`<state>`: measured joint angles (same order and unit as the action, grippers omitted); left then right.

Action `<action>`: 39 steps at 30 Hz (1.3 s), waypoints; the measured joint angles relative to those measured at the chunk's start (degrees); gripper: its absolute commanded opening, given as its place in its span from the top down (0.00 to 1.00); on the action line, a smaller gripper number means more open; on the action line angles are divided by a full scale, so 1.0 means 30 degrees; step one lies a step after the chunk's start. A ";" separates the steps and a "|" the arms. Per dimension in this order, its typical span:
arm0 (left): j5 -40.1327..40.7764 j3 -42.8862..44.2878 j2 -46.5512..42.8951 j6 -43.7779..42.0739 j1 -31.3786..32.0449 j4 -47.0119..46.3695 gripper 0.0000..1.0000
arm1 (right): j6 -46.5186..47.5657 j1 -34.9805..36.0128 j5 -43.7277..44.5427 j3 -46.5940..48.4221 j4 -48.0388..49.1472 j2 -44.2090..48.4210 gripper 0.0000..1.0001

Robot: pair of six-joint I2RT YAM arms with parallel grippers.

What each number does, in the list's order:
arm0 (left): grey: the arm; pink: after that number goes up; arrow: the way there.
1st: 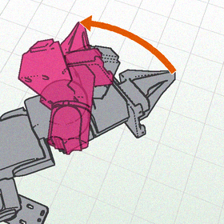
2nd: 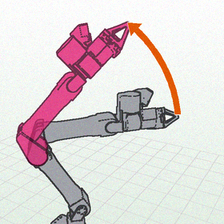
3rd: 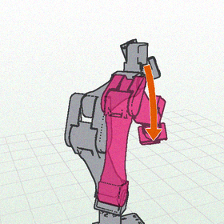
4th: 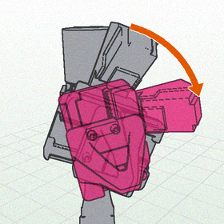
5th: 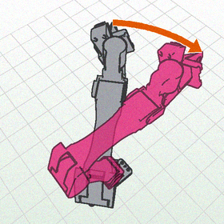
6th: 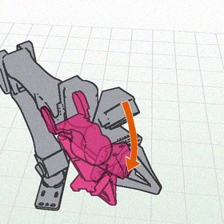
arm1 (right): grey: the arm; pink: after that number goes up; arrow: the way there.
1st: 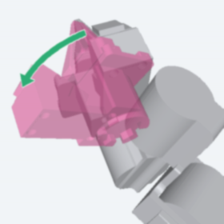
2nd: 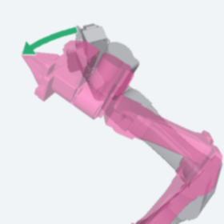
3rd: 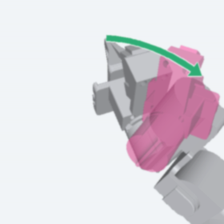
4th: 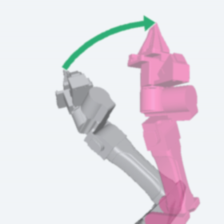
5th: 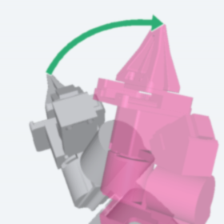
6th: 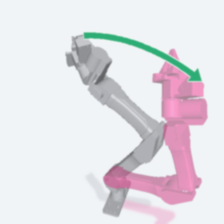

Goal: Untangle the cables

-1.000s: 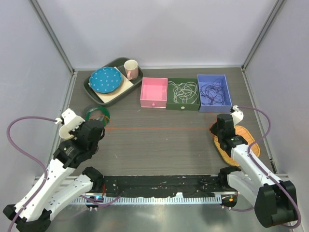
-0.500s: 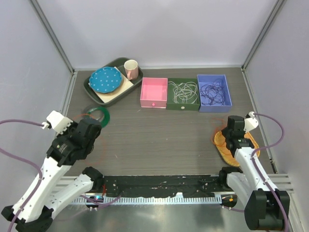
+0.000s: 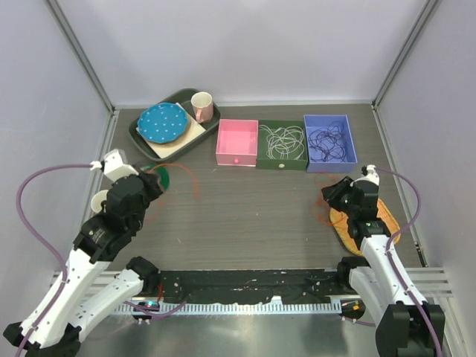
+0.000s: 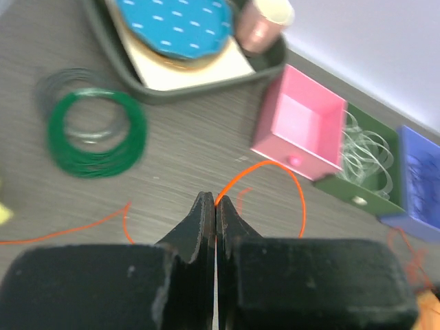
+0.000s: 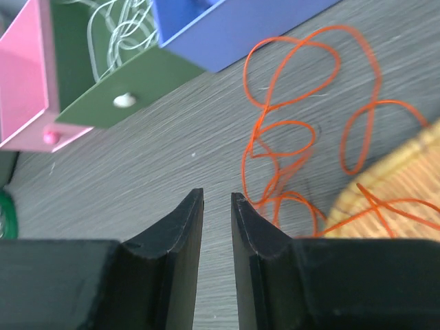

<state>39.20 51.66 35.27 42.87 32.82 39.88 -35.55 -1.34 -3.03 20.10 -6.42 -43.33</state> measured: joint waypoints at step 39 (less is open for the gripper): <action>-1.0426 2.2010 2.0509 -0.6273 0.0000 -1.0258 1.00 | -0.0211 0.0000 -0.4670 -0.2645 0.4284 -0.1588 0.71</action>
<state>7.92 117.69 96.79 24.05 32.82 9.10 -36.18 -1.34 -17.04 12.16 6.44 -48.10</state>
